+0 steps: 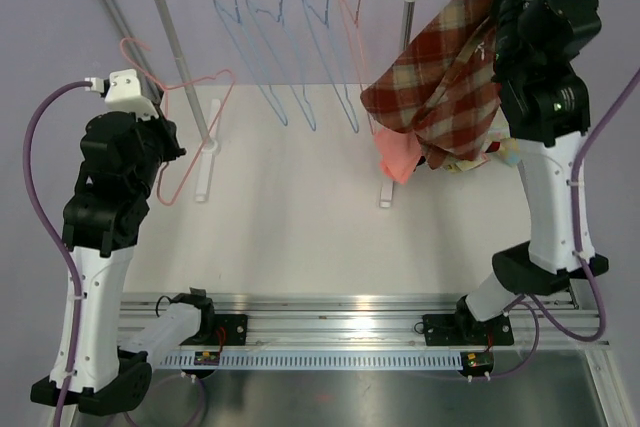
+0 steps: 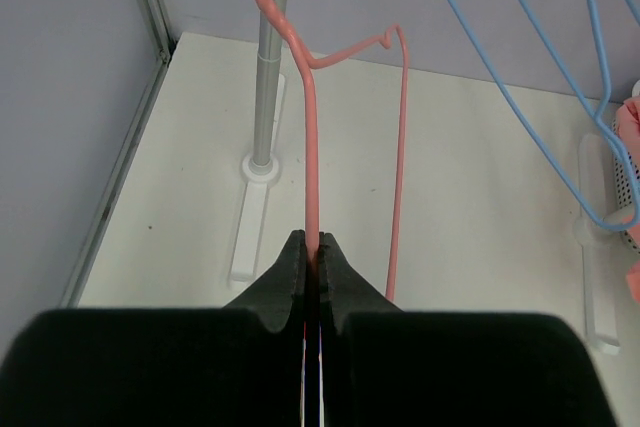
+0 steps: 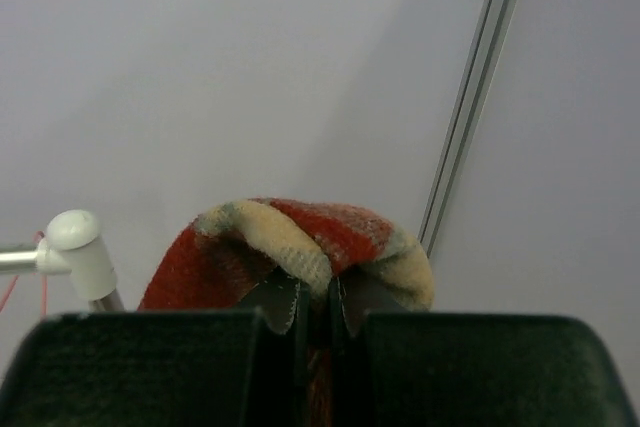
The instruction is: Remove the skirt from the hanger
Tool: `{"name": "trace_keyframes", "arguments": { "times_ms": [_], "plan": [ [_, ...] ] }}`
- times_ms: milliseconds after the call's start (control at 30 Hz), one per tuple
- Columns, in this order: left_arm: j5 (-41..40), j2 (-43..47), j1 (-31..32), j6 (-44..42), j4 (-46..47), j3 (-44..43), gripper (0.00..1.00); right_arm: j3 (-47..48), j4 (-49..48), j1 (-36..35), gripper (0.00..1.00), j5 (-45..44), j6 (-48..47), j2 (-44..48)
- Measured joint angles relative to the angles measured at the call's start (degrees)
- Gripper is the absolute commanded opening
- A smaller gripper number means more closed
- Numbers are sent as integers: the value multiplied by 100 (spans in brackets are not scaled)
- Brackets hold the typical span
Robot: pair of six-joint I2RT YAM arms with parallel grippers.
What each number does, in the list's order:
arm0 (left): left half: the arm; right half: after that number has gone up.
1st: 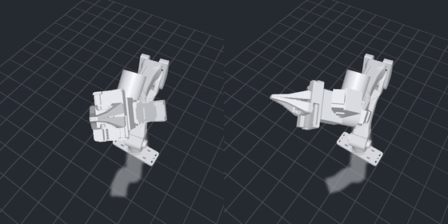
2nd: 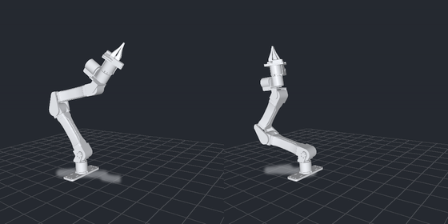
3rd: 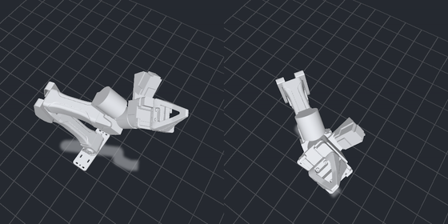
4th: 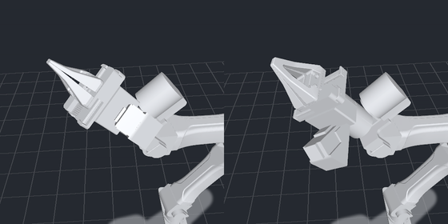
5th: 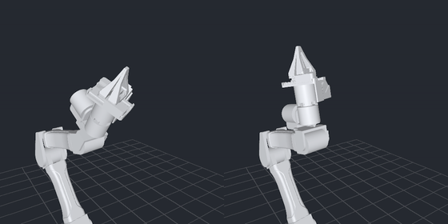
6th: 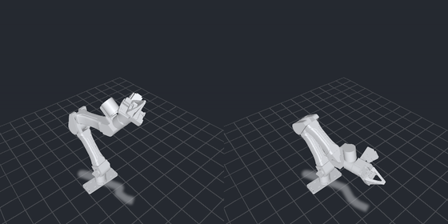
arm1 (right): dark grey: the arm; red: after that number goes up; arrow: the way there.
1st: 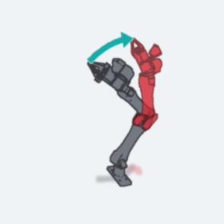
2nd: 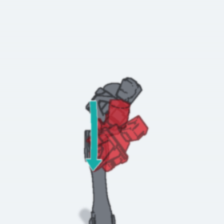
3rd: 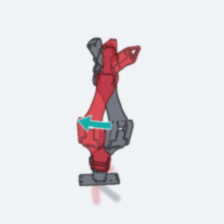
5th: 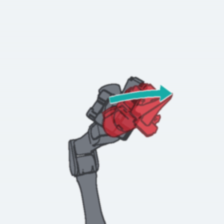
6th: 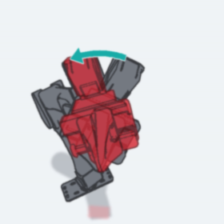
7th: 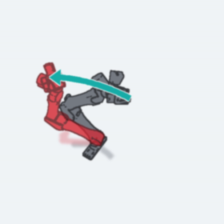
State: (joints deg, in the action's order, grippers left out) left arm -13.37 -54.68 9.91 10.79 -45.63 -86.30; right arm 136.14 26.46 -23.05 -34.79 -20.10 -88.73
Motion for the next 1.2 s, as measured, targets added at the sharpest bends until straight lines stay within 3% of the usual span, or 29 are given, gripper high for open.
{"name": "trace_keyframes", "arguments": {
  "times_ms": [200,467,500,533,600,633,667,767,933,1200],
  "plan": [
    [48,109,0,24,107,72,0,619,-15,1167,0,970,815,-1322],
    [116,15,0,48,236,164,0,424,-286,2243,0,2312,2269,-3034],
    [114,-24,0,46,247,164,0,354,-295,2282,14,2479,2433,-3237],
    [114,-68,0,46,256,164,0,195,-308,2295,34,2638,2612,-3373],
    [111,-188,0,46,249,122,0,-275,-295,2275,86,2887,3021,-3493],
    [111,-293,0,46,229,55,0,-586,-247,2256,95,2957,3228,-3491],
    [111,-415,0,46,201,-57,0,-1016,-345,2236,99,2999,3377,-3432],
    [111,-850,2,42,155,-579,0,-2684,-623,2203,99,3067,3812,-2938],
    [90,-1425,15,17,188,-1510,0,-5285,-1119,2184,100,3152,4360,-1331],
    [116,-2601,22,-136,391,-3001,0,-7912,-1818,1729,99,3775,4896,1681]
  ]
}}
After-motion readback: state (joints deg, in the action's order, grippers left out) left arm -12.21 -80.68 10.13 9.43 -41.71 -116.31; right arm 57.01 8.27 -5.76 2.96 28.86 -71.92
